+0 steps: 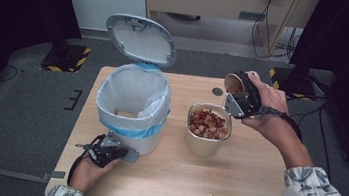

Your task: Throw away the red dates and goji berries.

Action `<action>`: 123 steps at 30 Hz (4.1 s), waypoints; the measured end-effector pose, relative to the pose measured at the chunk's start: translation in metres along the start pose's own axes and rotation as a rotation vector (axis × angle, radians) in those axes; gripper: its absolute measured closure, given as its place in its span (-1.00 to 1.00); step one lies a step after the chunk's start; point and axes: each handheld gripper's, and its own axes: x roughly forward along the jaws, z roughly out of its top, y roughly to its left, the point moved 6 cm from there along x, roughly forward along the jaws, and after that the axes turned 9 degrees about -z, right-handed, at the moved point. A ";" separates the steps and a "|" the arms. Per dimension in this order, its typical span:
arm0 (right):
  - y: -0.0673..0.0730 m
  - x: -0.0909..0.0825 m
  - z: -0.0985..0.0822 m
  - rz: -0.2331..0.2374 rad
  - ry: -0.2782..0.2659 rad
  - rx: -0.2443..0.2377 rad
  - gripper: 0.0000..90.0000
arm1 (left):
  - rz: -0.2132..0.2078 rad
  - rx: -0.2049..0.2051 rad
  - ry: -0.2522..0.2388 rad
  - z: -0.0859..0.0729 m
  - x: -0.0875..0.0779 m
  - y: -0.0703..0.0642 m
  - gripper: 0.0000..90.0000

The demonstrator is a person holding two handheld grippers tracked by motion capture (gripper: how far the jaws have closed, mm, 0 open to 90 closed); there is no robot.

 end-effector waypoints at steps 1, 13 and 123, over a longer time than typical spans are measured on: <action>0.000 0.000 0.000 0.000 0.000 0.000 -0.37 | 0.000 0.000 0.000 0.000 0.000 0.000 1.00; -0.010 -0.003 0.005 -0.020 -0.009 -0.043 -0.37 | 0.000 -0.001 0.000 0.000 0.000 0.000 1.00; -0.008 0.003 0.023 -0.072 -0.027 -0.121 -0.35 | -0.001 0.001 0.000 0.000 0.000 0.000 1.00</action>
